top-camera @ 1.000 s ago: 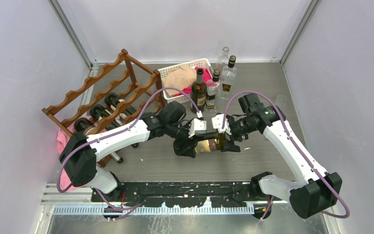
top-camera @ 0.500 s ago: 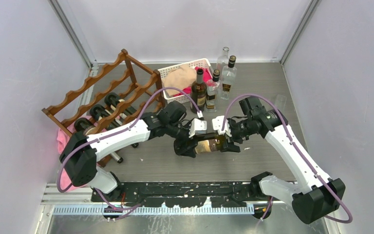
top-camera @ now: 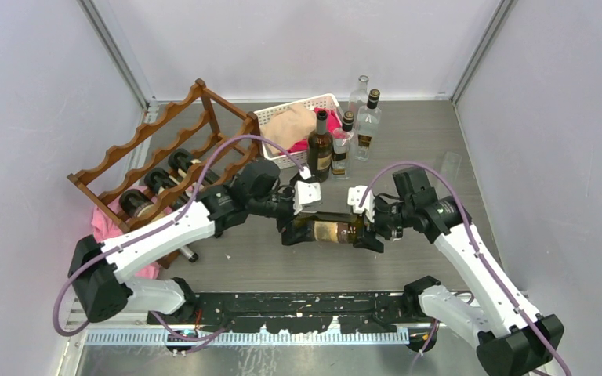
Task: Put the wine bottle on the wine rack
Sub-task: Pick up the wine bottle from the center of the board.
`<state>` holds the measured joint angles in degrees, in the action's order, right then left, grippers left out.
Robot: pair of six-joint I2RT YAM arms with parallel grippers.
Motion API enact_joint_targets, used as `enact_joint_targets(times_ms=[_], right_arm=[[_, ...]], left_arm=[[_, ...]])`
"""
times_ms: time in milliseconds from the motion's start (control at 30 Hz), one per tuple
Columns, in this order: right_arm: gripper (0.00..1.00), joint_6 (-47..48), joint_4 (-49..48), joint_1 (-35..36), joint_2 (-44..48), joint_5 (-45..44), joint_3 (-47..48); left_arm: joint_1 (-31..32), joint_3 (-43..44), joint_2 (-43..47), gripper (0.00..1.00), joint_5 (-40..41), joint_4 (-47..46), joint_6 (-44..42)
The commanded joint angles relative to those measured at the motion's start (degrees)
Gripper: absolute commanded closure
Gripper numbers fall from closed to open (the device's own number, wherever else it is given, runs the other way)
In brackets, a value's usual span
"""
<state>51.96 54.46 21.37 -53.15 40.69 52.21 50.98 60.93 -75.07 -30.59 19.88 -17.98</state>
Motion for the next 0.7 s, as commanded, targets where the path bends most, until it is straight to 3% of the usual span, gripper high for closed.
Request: enact_joint_targets(times_ms=[0,200,400,667], right_arm=[[0.99,-7.8,-10.4,0.0,4.5,2.1,-1.9],[0.99,-18.6,-25.0,1.3,6.8,-0.3,-8.8],[0.99,-27.7,-44.7,9.3,3.4,-12.0,-14.1],[0.99,-35.9,-72.4,22.0,-9.0,-28.5,-17.2]], left_arm=[[0.1,3.3,5.2,0.0,7.0,0.0,4.5],[-1.9,16.2,7.5,0.0,27.3,8.7,16.7],[-8.9,24.9,7.2,0.02,33.7,17.0,20.5],[-16.0,30.6,4.9,0.05,40.3,22.6,18.3]])
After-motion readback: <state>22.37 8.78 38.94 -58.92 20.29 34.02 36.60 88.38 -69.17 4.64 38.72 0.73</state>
